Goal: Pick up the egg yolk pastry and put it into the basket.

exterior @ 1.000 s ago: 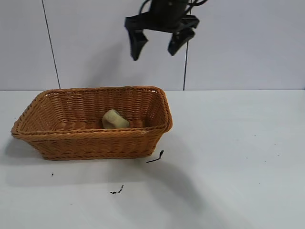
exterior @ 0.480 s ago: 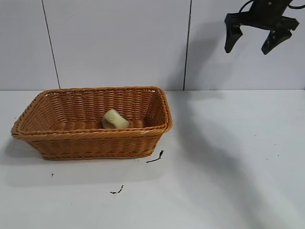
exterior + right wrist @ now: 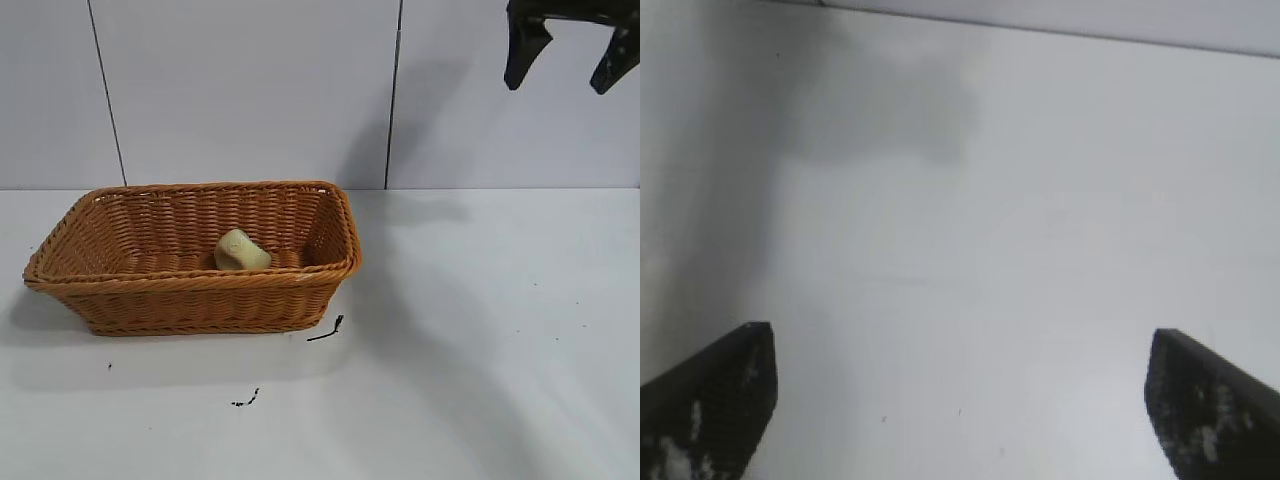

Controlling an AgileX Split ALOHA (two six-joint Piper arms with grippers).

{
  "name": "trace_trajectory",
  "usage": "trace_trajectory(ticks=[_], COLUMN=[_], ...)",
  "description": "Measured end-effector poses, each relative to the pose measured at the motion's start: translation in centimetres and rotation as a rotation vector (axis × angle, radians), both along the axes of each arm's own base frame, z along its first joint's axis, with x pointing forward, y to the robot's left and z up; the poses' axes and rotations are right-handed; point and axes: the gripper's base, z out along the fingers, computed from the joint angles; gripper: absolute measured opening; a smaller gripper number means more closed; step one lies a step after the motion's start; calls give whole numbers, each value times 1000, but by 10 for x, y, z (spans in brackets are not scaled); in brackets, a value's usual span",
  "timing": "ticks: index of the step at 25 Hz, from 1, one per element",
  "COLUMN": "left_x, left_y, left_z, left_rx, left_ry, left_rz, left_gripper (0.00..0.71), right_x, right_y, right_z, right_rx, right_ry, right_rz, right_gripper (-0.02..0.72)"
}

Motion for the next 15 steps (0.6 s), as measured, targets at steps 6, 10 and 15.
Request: trace_trajectory(ticks=[6,10,15], left_x=[0,0,0], left_y=[0,0,0], left_z=[0,0,0], left_rx=[0,0,0], left_ry=[0,0,0], left_rz=[0,0,0], left_gripper=[696,696,696], right_x=[-107,-185,-268], right_y=[3,5,6], right_z=[31,33,12], right_rx=[-15,-18,-24], right_ry=[34,37,39], right_rz=[36,41,41], right_gripper=[693,693,693])
